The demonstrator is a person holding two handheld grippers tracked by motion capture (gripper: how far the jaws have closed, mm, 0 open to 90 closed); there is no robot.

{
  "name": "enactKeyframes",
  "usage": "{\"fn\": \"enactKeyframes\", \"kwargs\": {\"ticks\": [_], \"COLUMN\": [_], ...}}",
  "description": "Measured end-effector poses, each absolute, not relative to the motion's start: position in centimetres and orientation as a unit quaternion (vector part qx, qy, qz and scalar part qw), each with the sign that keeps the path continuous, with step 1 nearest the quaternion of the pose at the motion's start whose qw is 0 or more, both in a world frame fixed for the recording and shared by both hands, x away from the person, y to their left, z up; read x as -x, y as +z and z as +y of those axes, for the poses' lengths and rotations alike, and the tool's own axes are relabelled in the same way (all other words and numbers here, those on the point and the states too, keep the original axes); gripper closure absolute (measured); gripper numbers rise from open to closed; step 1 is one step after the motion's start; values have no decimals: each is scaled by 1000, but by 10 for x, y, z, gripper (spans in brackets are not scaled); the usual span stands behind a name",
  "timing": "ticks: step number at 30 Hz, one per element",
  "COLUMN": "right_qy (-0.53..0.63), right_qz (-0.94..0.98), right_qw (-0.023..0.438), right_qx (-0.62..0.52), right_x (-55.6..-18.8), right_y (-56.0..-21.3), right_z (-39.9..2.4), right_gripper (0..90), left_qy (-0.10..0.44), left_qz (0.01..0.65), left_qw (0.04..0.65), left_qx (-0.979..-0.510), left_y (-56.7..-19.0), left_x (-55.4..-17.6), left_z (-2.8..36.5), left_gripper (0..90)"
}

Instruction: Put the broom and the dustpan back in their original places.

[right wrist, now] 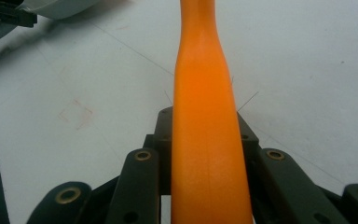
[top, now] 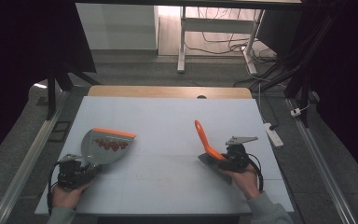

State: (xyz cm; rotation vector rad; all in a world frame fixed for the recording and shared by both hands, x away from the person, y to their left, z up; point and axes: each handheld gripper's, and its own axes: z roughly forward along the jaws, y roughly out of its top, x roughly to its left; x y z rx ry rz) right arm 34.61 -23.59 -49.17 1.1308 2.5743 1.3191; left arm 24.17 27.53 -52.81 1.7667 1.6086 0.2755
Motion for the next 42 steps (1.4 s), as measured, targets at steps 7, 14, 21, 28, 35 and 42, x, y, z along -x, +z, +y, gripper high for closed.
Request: {"fn": "enactKeyframes", "kwargs": {"ticks": [7,14,21,28,35,42], "right_qy": [404,401,374,366,354,351], "right_qz": [829,822,834,832,830,829], "right_qw": [13,20,52,48,61,67], "right_qx": [-388,-404,-402,-415,-426,-430], "right_x": [-352,-360,-365,-372,-376,-376], "right_y": [-501,-507,-509,-513,-514,-514], "right_z": [-240,-252,-257,-264,-268,-268], "right_gripper": [707,706,606,512,436,410], "left_qy": [105,101,103,99,98,119], "left_qz": [627,628,627,628,624,619], "left_qw": [351,349,345,345,343,327], "left_qx": [-687,-689,-691,-691,-695,-704], "left_y": [-531,-532,-532,-534,-534,-529], "left_x": [-245,-246,-247,-247,-247,-241], "left_z": [275,274,273,272,271,270], "left_gripper": [606,605,603,601,515,311]}}
